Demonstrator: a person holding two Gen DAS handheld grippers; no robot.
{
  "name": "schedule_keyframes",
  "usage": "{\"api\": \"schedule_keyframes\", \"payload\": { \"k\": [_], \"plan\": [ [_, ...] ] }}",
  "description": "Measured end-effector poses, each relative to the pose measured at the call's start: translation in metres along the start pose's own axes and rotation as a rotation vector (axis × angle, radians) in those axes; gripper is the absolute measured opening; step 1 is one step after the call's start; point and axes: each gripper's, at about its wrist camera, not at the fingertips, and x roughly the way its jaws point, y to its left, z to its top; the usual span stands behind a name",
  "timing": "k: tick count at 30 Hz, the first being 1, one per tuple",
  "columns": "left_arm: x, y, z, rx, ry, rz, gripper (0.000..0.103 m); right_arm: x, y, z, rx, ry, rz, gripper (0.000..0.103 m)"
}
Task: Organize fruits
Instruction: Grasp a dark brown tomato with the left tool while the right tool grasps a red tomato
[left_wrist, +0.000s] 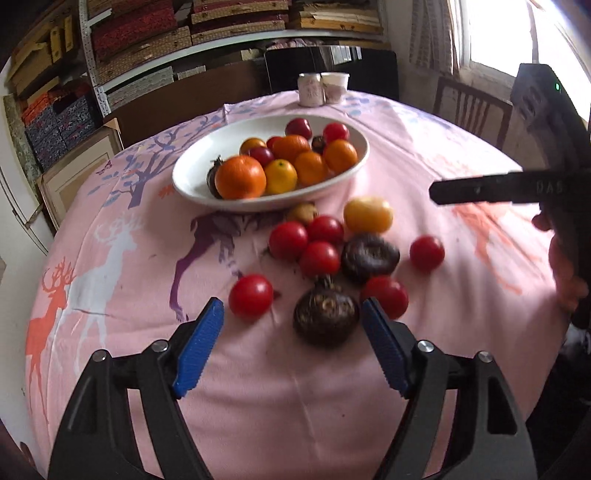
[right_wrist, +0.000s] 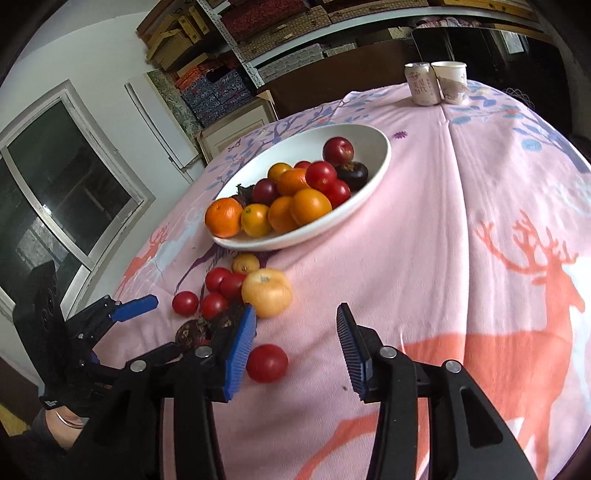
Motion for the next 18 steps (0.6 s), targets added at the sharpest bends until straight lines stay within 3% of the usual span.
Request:
{"api": "schedule_keyframes", "payload": {
  "k": [5,10,13,18],
  "plan": [
    [0.012,-0.003,0.0,0.015,0.032,-0.001,0.067,-0.002,0.0,-0.009,0.004,-0.002,0.004,0.046],
    [0.017,-0.011,0.013,0.043,0.004,0.026,0.066,0.002,0.007,-0.015,-0.036,0.031,-0.012,0.046],
    [0.008,-0.013,0.01,0.023,-0.024,-0.034,0.03,0.005,0.019,-0.02,-0.102,0.054,-0.036,0.046],
    [-0.002,-0.013,-0.002,-0.016,-0.057,-0.043,0.03,0.012,0.042,-0.028,-0.226,0.07,-0.088,0.046]
  ]
}}
